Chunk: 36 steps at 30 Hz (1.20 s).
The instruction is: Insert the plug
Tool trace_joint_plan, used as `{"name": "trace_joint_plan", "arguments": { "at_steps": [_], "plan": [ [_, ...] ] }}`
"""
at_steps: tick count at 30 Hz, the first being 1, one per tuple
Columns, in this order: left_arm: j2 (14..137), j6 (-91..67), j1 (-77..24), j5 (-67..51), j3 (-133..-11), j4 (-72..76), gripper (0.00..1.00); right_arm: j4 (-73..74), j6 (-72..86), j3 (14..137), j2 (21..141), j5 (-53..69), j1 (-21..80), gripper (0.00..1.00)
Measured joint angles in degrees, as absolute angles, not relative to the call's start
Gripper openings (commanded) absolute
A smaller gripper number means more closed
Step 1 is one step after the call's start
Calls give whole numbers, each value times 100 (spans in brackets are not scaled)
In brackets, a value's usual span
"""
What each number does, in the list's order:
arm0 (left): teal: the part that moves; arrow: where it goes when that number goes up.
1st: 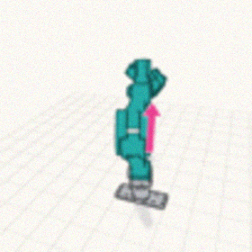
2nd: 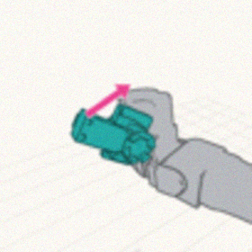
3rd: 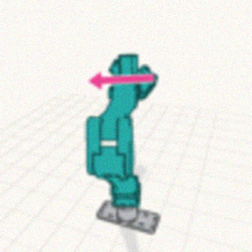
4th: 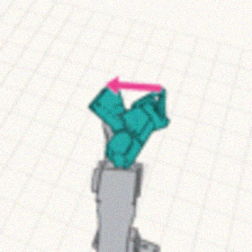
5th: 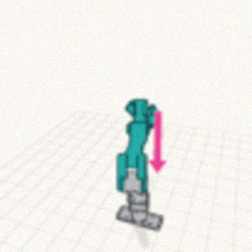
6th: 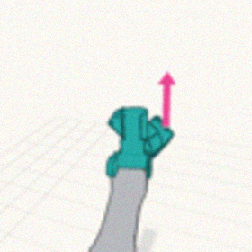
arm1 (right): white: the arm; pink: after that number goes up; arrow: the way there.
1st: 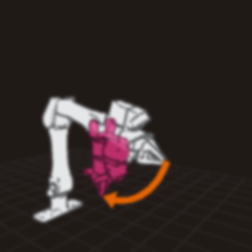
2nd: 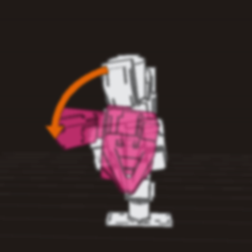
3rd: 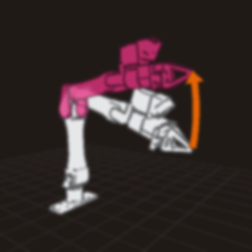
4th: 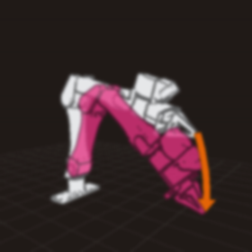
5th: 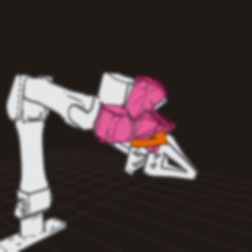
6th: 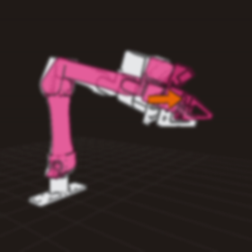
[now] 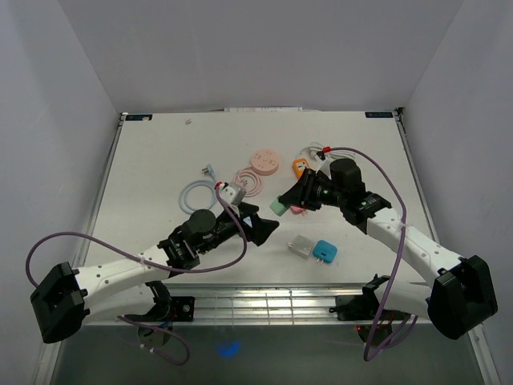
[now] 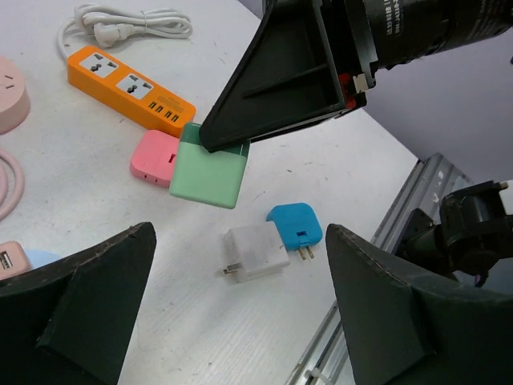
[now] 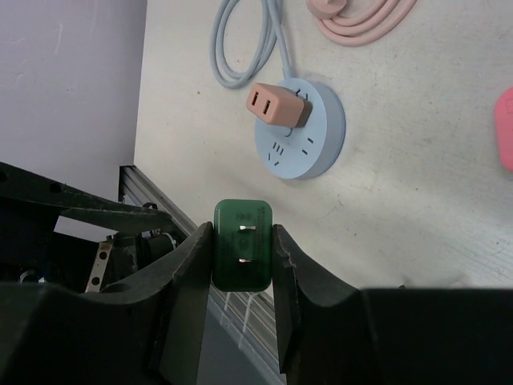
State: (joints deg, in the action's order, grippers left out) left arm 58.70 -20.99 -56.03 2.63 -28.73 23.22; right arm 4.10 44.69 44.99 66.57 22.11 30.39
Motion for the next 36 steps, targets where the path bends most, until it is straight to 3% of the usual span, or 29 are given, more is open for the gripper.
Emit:
{"name": "trace_joint_plan", "arguments": {
  "at_steps": [6, 16, 23, 36],
  "plan": [
    [5356, -3002, -5365, 209, -2733, 2027, 98, 78, 4488, 4499, 6643, 2069, 3039, 8],
    [5579, -4733, -4619, -1020, -3039, 1704, 98, -1212, 4652, 4303, 6298, 2064, 3039, 8],
    [5583, -5238, -4604, -1160, -3048, 2132, 84, -1861, 4987, 4036, 6257, 2137, 3039, 8],
    [5896, -5970, -4095, -1146, -2762, 3350, 71, -2451, 5640, 3756, 5981, 2294, 3039, 8]
  ]
}}
